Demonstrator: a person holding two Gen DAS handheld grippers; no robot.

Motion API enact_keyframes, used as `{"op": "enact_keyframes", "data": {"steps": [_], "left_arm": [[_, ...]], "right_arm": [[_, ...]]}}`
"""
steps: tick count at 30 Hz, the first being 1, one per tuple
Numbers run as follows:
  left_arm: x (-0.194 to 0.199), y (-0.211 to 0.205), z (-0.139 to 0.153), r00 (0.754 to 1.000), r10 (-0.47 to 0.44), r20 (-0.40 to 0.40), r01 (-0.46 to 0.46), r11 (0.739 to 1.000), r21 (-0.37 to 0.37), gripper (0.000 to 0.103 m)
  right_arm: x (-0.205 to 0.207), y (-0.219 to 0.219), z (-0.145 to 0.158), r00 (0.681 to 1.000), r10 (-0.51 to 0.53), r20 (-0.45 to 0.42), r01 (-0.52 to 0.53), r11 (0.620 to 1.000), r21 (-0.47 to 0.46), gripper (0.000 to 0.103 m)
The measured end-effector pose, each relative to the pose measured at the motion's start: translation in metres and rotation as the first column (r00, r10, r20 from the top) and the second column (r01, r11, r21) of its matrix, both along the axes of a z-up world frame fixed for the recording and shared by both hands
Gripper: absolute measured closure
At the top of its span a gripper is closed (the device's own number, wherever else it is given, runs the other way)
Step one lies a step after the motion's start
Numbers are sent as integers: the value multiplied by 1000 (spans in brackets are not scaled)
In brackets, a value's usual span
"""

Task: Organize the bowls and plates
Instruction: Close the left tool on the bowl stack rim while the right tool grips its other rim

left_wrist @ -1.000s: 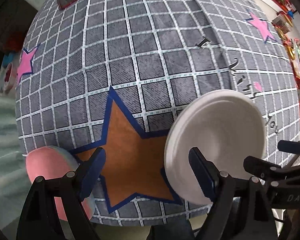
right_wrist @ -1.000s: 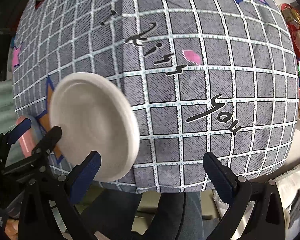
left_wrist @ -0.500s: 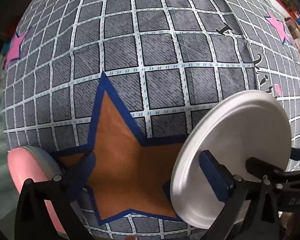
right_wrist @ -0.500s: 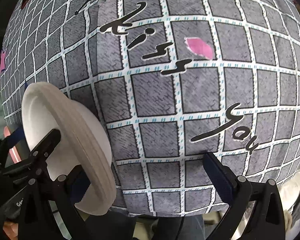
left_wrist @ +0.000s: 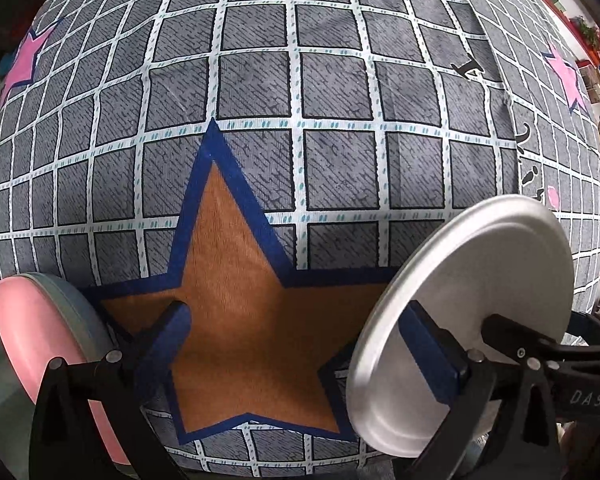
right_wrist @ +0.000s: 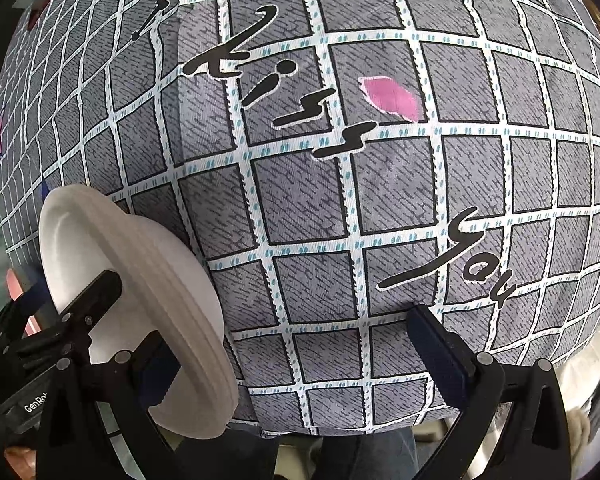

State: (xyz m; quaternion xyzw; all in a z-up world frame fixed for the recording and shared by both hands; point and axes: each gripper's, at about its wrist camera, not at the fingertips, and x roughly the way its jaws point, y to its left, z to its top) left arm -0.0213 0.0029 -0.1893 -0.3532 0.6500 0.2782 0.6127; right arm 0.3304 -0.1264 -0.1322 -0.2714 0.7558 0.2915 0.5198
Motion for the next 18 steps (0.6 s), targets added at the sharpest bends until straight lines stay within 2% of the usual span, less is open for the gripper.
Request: {"op": "enact_keyframes", "data": {"steps": [7,9,11,12,14,15,16,17,18], "left_arm": [[3,-5,6,1000,-1,-9,1,1000,-10,0],[8,-6,10,1000,-14,-9,14,1000,-13,3],[15,-11,14,999,-43,-4,43,999,-9,11],[19,-15,17,998,-60,0,60,998,-5,14],[28,-22,21,995,-97,11,97,995,-2,28],[32,-25,23,993,-112,20,112,994,-4,34],[36,-27,25,992,-119,38,120,993,-16,48],[39,-28,26,991,-120,54,122,992,-32,62],[41,-29,27,990,-122,70,126,990,-56,64]], "right_arm": [[-4,-3,-2,1000,-6,1,6,1000,-1,0],[-5,-3,0,1000,-7,-5,7,1000,-7,0],[-4,-1,-1,1000,-8,-12,8,1000,-7,2],[-5,0,1,1000,-7,-13,7,1000,-4,9],[-10,2,11,1000,10,-15,-10,1000,29,26],[-12,2,14,1000,17,-20,-16,999,42,40],[-15,4,17,999,22,-35,-20,998,60,59],[-18,6,17,997,17,-75,-11,997,79,67],[-20,7,15,993,4,-114,5,996,86,76]]}}
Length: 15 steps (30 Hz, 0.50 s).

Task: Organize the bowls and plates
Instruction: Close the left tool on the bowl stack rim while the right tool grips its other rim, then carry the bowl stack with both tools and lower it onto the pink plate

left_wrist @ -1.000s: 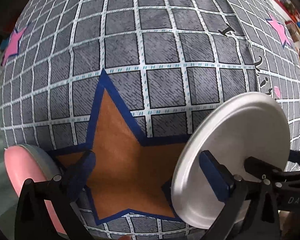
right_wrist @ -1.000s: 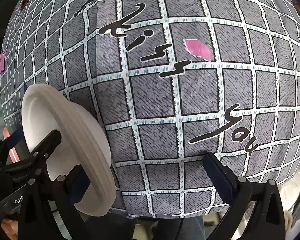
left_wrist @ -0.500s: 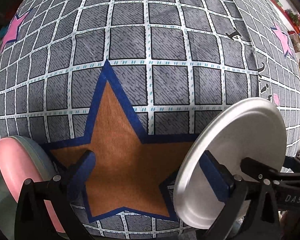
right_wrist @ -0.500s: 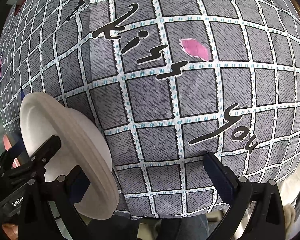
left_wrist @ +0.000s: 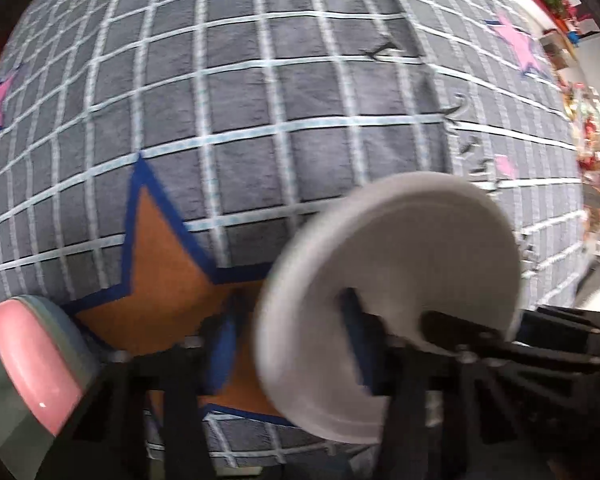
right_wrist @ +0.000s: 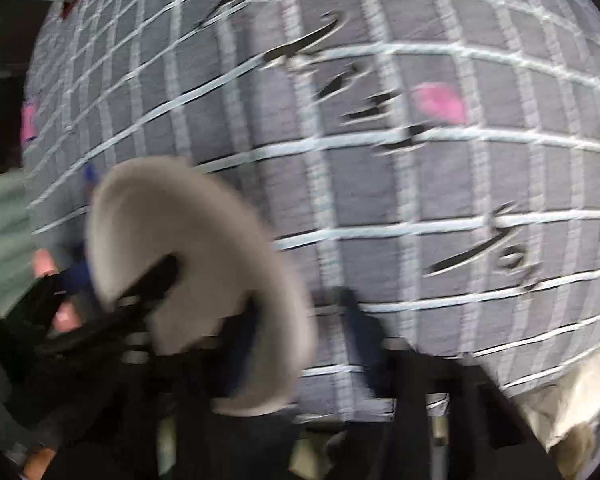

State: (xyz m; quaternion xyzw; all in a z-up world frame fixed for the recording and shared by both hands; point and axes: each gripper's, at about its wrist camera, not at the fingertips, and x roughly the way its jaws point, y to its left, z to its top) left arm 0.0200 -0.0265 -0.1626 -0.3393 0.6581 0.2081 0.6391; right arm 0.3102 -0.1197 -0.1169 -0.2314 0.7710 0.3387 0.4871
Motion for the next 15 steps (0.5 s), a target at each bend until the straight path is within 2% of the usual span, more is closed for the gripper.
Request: {"op": "enact_keyframes", "data": {"steps": [1,6,15], "left_arm": [[1,-1,1,1000,-4,-10,4,1000,0,65],[-4,-1,13,1000,-1,5,1,1000,17,64],[-33,26,47,996,78,38,-80,995,61,64]], "right_arm": [[-2,1,-1,1000,-12,-22,12,1000,-4,77],[-12,6,6,999,40,9,-40,999,-19,77],[-43,33,35,994,106,21,-106,994,11,77]]}}
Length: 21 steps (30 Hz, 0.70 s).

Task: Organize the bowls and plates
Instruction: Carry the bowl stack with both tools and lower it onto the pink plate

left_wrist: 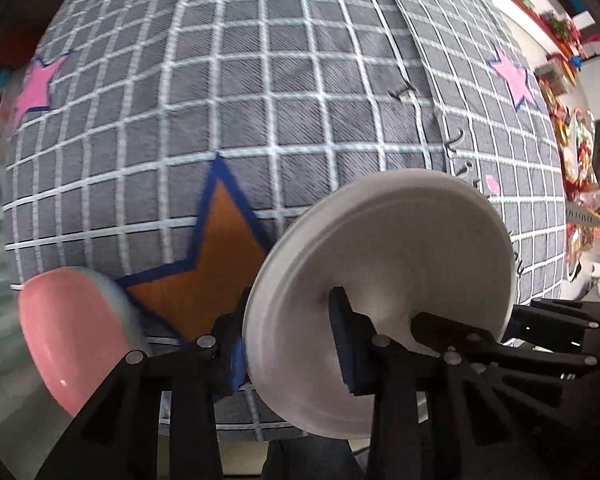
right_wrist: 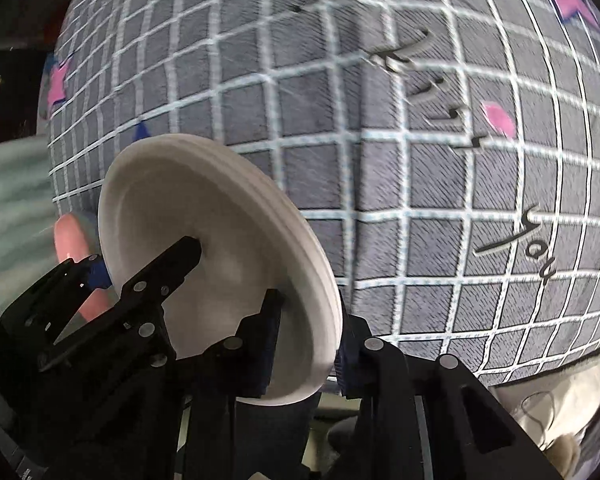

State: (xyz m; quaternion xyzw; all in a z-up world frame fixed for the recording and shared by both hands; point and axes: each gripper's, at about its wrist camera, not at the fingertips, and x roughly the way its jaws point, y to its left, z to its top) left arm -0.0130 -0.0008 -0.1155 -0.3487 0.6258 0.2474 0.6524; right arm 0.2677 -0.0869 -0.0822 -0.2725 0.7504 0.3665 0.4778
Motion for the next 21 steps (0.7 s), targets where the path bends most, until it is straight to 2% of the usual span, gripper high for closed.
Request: {"op": "enact_keyframes", "data": {"steps": [10,21], "left_arm": [[-46,38,30,994,104,34,-105,993,50,64],[-123,50,37,969,243,44,-245,967,68,64]], "right_arm": [[-39,50,35,995,98,35,-100,993,59,77],[-109,101,39,970,236,57,-240,967,88,77]]}}
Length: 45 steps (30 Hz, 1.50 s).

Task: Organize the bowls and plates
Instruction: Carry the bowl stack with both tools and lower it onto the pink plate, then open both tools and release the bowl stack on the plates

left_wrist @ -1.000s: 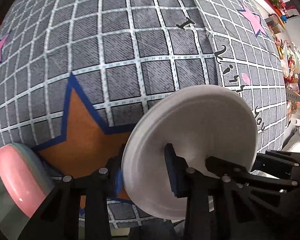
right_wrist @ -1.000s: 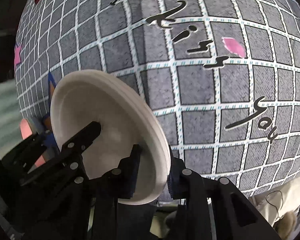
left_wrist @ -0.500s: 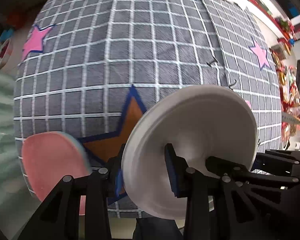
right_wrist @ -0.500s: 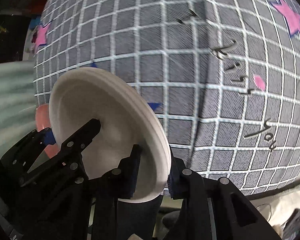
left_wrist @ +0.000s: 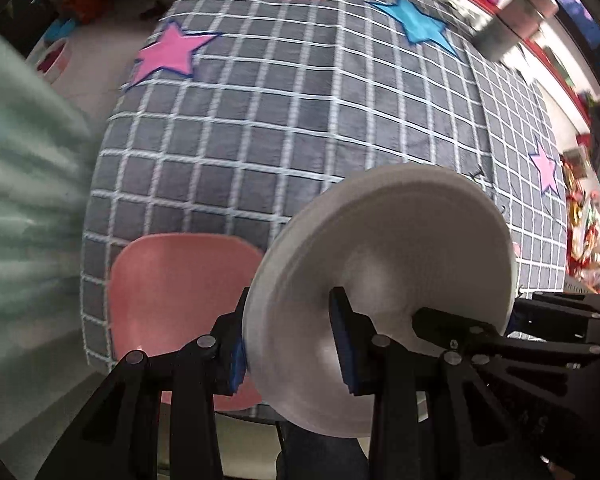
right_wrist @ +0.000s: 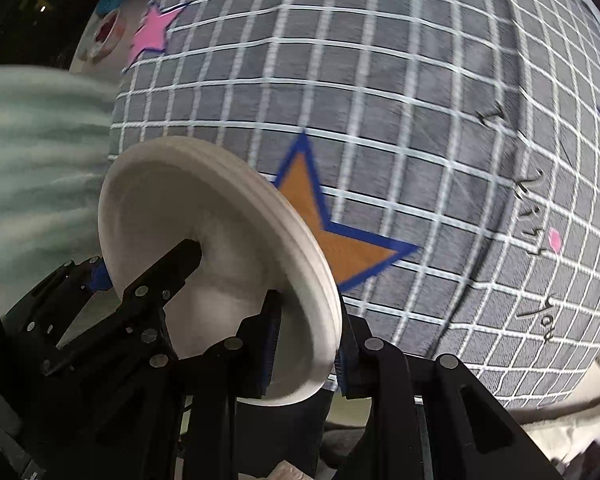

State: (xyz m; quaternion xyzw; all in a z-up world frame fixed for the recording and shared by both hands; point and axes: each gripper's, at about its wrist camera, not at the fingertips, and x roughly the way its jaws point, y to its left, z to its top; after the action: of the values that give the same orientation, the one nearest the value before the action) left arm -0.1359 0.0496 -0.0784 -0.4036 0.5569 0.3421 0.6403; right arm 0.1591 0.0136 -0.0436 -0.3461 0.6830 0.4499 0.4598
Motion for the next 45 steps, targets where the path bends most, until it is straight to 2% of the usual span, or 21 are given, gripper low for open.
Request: {"op": "enact_keyframes", "data": {"steps": [9,17,25,34,39,41,45], "left_arm": [[-62,13,0,991,129,-32,-129,992,8,64],[-102,16,-15,975,212,-72,-214,977,-20,64],[-114,19,-33,968,231,-102,-236,971,-45,65],[-111,14,-42,973,207,-101,-213,976,-54,65],[-112,15,-42,969,216,-117,-221,975,-31,57],[-113,15,-39,966,222,-131,-225,974,-8,45],[-121,21,-34,961,244,-126,-242,970,33,32]], "right_arm": [[-77,50,-2,992,125,-6,-125,992,17,77],[-146,82,-24,975,219,-34,-219,976,-2,77],[-196,102,-57,966,252,-57,-254,967,-30,77],[-222,104,-88,961,273,-41,-275,960,-53,77],[-223,93,-89,960,281,-25,-282,958,-55,77],[-222,95,-92,960,280,-25,-281,958,-51,76],[-216,102,-90,960,280,-27,-281,959,-43,75]]}}
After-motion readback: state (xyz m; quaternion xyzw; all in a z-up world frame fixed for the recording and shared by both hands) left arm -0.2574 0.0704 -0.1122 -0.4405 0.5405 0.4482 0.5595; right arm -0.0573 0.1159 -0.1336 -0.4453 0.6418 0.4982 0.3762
